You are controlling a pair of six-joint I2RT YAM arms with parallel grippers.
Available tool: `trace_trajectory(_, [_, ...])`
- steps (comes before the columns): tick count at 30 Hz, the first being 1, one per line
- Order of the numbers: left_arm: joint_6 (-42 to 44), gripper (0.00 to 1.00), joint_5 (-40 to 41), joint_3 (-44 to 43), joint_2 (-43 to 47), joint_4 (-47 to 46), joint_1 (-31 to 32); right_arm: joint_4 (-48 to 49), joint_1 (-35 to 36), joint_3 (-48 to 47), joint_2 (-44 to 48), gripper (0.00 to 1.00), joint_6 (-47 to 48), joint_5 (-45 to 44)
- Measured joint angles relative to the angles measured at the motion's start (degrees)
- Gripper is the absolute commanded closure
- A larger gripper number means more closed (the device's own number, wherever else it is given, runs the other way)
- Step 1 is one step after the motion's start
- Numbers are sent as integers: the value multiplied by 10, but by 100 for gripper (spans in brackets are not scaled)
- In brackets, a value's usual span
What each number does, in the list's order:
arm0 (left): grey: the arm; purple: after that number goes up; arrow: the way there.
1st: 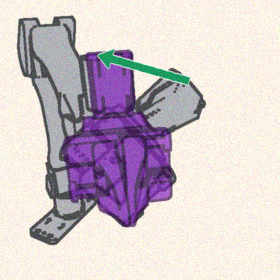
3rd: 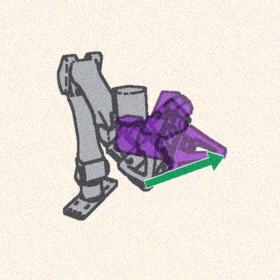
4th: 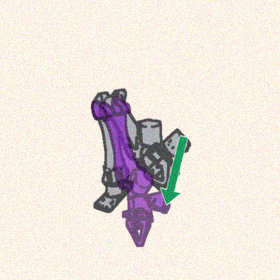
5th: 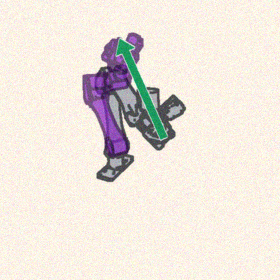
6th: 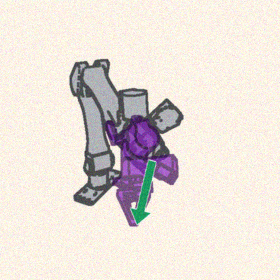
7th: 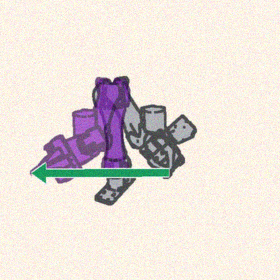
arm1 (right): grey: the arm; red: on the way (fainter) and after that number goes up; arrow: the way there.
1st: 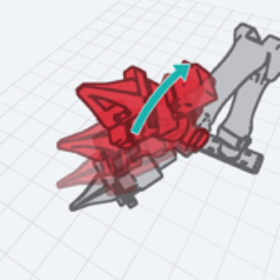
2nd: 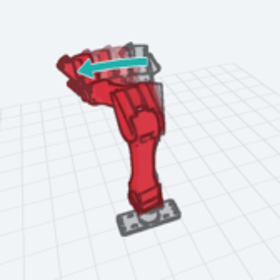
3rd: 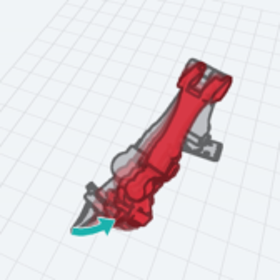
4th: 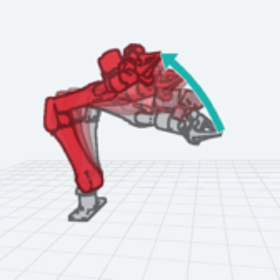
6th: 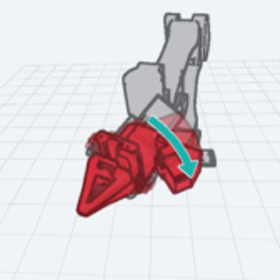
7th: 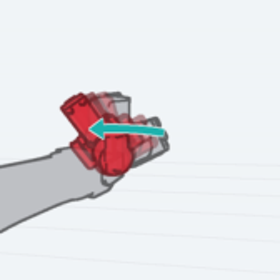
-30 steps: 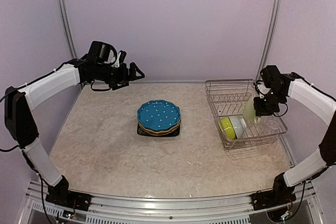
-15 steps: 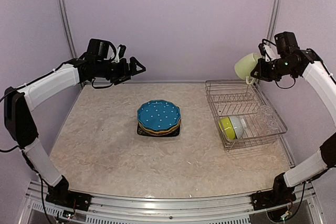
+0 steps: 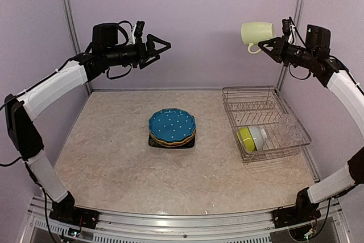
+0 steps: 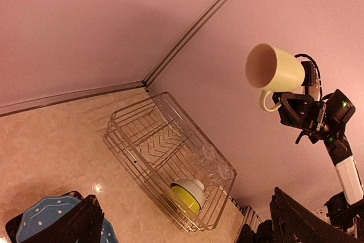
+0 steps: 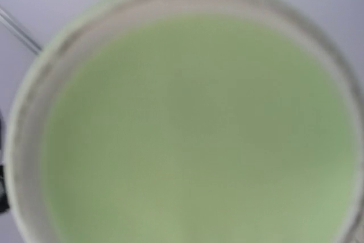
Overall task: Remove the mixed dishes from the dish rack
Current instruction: Pass from the right arm to the left
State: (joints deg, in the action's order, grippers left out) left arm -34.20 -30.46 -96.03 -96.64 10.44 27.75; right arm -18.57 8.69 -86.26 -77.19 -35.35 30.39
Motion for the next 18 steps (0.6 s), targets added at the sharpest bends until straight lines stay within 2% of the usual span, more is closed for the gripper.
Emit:
trace_trajectory(8, [-48, 5, -56, -64, -59, -80, 50, 177, 36, 6, -30, 100, -90, 48])
trace_trajectory(18, [-76, 13, -76, -72, -104, -118, 104, 292, 118, 9, -104, 100, -152, 74])
